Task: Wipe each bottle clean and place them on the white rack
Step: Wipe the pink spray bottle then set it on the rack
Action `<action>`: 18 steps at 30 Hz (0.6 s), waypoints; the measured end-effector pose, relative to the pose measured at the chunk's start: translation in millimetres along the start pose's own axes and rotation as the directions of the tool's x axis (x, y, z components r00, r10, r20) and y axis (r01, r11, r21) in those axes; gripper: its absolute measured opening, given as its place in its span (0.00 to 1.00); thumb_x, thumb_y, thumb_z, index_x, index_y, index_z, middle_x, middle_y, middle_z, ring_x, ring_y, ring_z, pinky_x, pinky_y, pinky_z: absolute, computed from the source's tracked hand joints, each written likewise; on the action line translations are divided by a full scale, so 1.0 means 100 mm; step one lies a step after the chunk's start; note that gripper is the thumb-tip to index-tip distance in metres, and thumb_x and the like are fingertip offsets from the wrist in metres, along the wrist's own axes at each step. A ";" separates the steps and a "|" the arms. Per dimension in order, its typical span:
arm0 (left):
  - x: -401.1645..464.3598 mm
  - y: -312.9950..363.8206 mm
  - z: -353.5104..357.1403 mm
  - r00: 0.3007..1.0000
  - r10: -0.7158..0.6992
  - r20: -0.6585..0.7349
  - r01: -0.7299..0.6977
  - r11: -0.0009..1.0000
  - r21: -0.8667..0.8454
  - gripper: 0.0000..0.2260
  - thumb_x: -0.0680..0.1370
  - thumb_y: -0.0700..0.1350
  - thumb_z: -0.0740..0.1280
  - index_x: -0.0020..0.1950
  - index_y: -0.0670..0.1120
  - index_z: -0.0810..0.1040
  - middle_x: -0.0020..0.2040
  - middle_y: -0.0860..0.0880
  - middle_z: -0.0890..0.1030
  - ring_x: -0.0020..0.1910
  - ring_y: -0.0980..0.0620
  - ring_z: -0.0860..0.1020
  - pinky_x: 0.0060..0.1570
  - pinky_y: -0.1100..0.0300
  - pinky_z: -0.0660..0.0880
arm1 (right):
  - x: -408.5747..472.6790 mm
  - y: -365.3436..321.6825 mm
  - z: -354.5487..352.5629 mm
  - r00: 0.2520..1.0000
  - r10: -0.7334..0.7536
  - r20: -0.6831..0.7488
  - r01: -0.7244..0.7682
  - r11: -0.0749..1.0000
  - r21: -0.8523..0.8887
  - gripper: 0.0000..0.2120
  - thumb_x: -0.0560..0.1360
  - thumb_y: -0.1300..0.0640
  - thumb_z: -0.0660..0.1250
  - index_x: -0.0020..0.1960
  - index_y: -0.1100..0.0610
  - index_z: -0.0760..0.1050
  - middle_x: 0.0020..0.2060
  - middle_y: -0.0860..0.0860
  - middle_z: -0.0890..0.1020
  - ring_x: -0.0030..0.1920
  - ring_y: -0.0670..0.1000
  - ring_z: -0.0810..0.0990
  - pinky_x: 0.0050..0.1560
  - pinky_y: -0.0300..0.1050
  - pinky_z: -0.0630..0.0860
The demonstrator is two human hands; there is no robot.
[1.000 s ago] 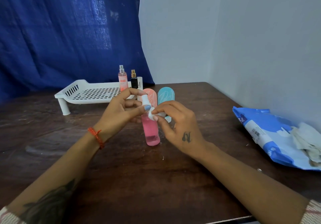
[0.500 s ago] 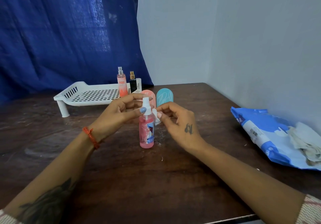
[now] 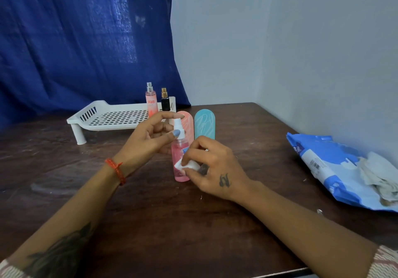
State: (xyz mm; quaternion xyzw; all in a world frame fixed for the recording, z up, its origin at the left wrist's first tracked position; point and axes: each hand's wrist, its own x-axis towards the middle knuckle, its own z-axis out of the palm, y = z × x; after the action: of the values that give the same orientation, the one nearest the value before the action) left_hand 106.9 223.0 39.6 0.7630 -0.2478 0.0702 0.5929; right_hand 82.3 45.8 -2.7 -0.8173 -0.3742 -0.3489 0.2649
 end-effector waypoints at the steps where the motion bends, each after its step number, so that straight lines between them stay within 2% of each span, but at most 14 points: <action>1: 0.00 -0.01 0.00 1.000 -0.006 -0.006 0.006 1.000 -0.003 0.14 0.76 0.39 0.65 0.61 0.50 0.74 0.47 0.42 0.80 0.47 0.47 0.82 0.41 0.55 0.82 | 0.00 0.00 0.00 0.999 -0.008 0.034 0.008 1.000 0.007 0.04 0.67 0.59 0.71 0.42 0.57 0.80 0.39 0.51 0.77 0.40 0.46 0.75 0.38 0.38 0.73; 5: 0.00 -0.02 0.00 0.999 -0.036 -0.032 0.035 0.999 -0.029 0.13 0.77 0.37 0.64 0.60 0.48 0.74 0.43 0.48 0.80 0.43 0.54 0.82 0.38 0.58 0.80 | -0.02 0.00 -0.02 0.985 -0.013 0.170 0.009 1.000 0.024 0.01 0.66 0.60 0.70 0.37 0.57 0.79 0.37 0.50 0.77 0.38 0.45 0.74 0.35 0.38 0.72; 8: 0.00 -0.01 0.01 0.999 -0.033 -0.041 0.033 0.999 -0.015 0.13 0.76 0.37 0.65 0.58 0.50 0.75 0.44 0.48 0.79 0.44 0.54 0.82 0.37 0.58 0.81 | -0.02 0.01 -0.03 0.969 0.007 0.248 -0.014 1.000 0.024 0.00 0.65 0.60 0.70 0.36 0.57 0.79 0.37 0.50 0.77 0.37 0.43 0.72 0.36 0.34 0.68; 10: -0.01 0.00 0.02 0.999 -0.021 -0.049 0.022 1.000 0.006 0.13 0.75 0.39 0.67 0.59 0.49 0.75 0.46 0.47 0.78 0.44 0.53 0.82 0.36 0.60 0.80 | -0.01 0.01 -0.05 0.963 0.022 0.270 -0.028 0.999 0.018 0.01 0.64 0.61 0.71 0.35 0.57 0.80 0.36 0.50 0.78 0.36 0.42 0.71 0.36 0.33 0.67; 12: -0.01 0.01 0.02 0.997 -0.008 -0.075 0.010 1.000 0.028 0.14 0.74 0.40 0.68 0.58 0.48 0.75 0.43 0.50 0.79 0.43 0.52 0.81 0.36 0.56 0.81 | -0.01 0.01 -0.06 0.966 0.034 0.257 -0.034 0.999 -0.006 0.01 0.63 0.61 0.71 0.33 0.57 0.79 0.34 0.50 0.78 0.34 0.43 0.73 0.34 0.35 0.68; 15: -0.01 0.02 0.00 0.994 -0.013 -0.107 0.018 0.999 0.046 0.13 0.73 0.40 0.69 0.57 0.47 0.76 0.38 0.53 0.79 0.43 0.48 0.81 0.42 0.47 0.80 | 0.00 0.07 -0.05 0.992 0.099 0.074 -0.095 0.994 -0.058 0.00 0.62 0.61 0.69 0.33 0.57 0.79 0.34 0.50 0.78 0.34 0.44 0.74 0.34 0.35 0.68; 18: 0.00 0.03 0.00 0.995 -0.015 -0.100 0.019 0.999 0.034 0.12 0.73 0.39 0.69 0.55 0.49 0.77 0.40 0.49 0.80 0.45 0.46 0.81 0.45 0.47 0.80 | 0.03 0.11 -0.06 0.970 0.154 -0.188 -0.158 0.987 -0.010 0.03 0.68 0.60 0.72 0.42 0.58 0.80 0.40 0.51 0.80 0.40 0.43 0.76 0.38 0.32 0.74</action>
State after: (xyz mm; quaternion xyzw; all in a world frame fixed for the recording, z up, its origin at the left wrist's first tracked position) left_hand 105.4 222.8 42.5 0.7708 -0.2101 0.1072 0.5918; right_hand 90.4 36.8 1.0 -0.8111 -0.2780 -0.4066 0.3154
